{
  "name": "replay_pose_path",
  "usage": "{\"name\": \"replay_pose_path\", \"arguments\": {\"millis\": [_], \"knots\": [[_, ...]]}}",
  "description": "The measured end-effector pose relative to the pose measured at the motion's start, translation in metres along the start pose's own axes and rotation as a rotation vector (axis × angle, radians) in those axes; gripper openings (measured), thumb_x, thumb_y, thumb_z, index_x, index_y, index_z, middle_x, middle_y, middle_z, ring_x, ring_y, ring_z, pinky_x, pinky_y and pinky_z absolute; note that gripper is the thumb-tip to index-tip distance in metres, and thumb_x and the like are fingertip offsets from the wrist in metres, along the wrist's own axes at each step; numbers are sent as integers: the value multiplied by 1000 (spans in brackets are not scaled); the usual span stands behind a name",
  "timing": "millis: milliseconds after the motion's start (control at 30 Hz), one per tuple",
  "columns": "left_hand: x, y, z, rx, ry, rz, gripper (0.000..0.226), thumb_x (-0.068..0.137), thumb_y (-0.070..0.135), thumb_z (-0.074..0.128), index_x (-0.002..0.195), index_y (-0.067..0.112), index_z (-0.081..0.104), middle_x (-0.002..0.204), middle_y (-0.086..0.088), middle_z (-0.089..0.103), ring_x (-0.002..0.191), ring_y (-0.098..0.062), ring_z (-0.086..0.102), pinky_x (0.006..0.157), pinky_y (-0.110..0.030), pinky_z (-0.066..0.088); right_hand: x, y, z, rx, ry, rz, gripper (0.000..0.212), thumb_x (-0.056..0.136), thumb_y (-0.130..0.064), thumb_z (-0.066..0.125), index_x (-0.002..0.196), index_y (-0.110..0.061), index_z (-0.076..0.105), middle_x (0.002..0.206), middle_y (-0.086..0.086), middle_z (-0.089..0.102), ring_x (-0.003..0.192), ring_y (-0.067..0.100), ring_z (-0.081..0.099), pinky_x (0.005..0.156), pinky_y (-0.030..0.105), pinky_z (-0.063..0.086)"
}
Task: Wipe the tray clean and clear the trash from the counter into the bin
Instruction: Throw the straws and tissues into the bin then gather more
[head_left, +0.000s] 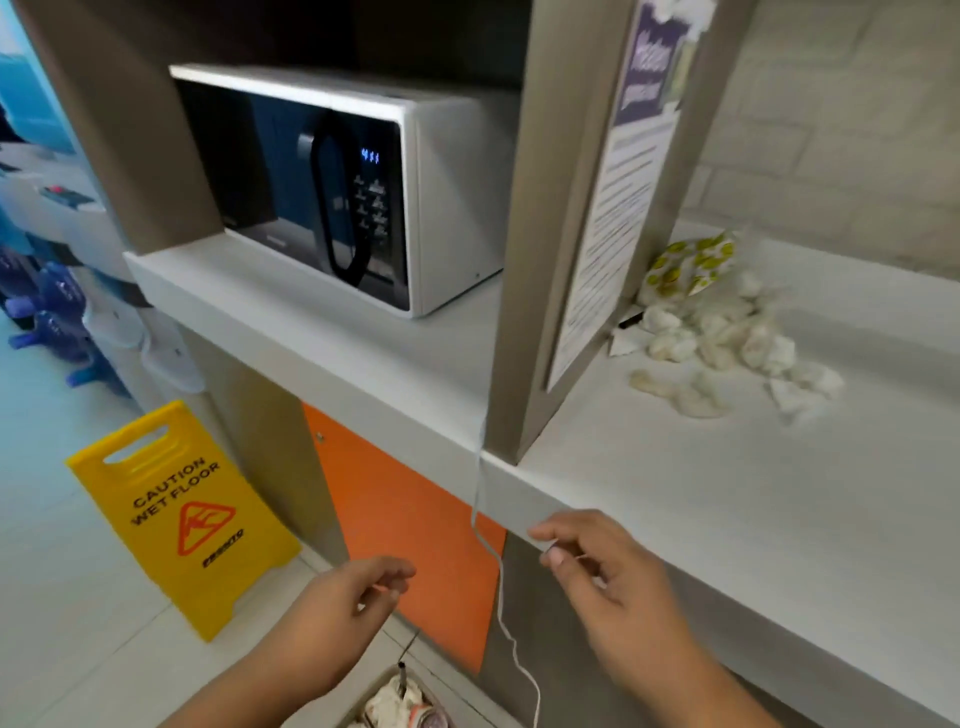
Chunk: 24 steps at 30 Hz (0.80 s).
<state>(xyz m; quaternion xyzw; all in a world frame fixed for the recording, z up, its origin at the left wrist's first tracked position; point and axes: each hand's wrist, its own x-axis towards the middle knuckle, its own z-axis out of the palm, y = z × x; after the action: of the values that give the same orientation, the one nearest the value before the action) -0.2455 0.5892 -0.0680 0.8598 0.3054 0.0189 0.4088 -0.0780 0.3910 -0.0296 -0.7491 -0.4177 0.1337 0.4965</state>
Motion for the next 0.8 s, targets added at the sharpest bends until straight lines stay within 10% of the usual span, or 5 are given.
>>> {"name": "replay_pose_path", "arguments": {"millis": [300,800], "knots": [[42,141,6,-196,34,224,27,93,14,54,101,38,64,95,24,68,90,4,63,73,-5,45,36,1,-118,13,188,70,31,92,-13,58,90,-42,68,107,-25,58,92,4,61,77,15,47],[160,263,109,67,201,271,25,90,26,58,91,51,55,115,21,55,116,0,43,99,-15,32,85,123,-300,-331,17,206,24,92,-20,57,92,-44,59,110,-24,52,99,-6,54,78,8,39]]}}
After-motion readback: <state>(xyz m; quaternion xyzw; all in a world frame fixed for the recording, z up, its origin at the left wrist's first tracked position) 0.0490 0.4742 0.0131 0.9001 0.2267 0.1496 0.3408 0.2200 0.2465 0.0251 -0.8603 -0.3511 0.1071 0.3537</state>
